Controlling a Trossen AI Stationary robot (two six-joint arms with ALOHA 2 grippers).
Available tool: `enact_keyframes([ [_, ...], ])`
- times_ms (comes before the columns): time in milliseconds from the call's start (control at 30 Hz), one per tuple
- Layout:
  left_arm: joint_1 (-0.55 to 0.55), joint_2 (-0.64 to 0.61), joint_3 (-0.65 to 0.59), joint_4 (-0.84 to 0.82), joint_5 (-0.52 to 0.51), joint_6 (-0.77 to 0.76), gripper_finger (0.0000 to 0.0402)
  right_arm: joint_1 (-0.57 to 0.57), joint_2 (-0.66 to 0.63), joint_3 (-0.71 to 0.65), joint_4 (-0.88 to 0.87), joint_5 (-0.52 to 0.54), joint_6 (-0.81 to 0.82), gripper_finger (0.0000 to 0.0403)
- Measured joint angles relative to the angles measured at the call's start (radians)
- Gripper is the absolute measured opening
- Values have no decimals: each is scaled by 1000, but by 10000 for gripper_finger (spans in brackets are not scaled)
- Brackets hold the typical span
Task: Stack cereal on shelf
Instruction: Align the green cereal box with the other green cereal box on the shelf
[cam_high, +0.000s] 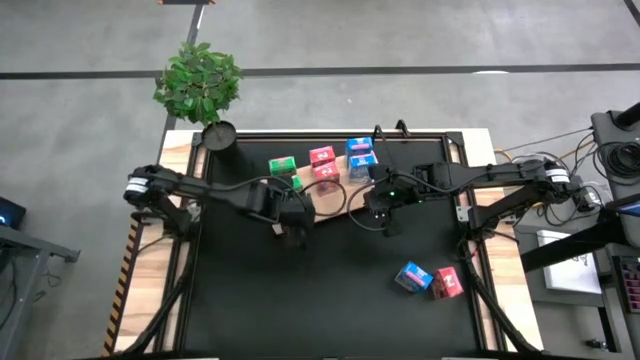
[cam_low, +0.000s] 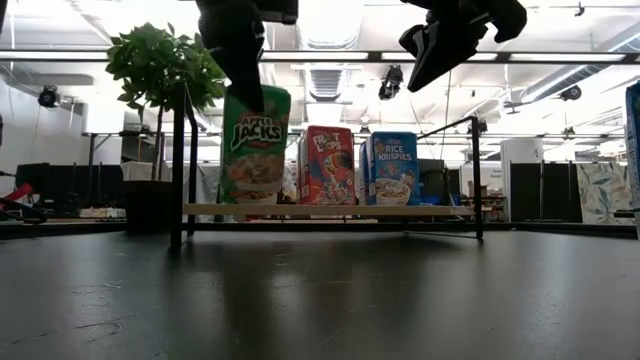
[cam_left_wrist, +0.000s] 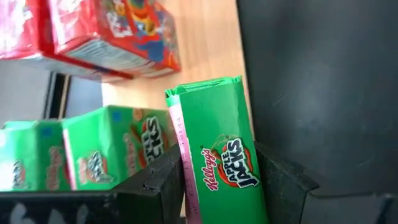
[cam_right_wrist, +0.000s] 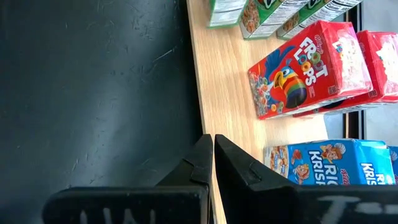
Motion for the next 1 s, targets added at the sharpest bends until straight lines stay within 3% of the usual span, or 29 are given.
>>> enact_keyframes([
  [100, 16, -1, -19, 45, 48, 29, 152, 0, 0, 0, 0, 0, 2, 9],
  [400, 32, -2, -67, 94, 49, 49, 156, 0, 0, -3, 2, 0, 8, 9],
  [800, 47, -2, -94, 106, 34, 54, 220, 0, 0, -6, 3, 0, 11, 9],
  [1000, 47, -5, -81, 103, 9, 55, 233, -1, 0, -16, 4, 0, 20, 9],
])
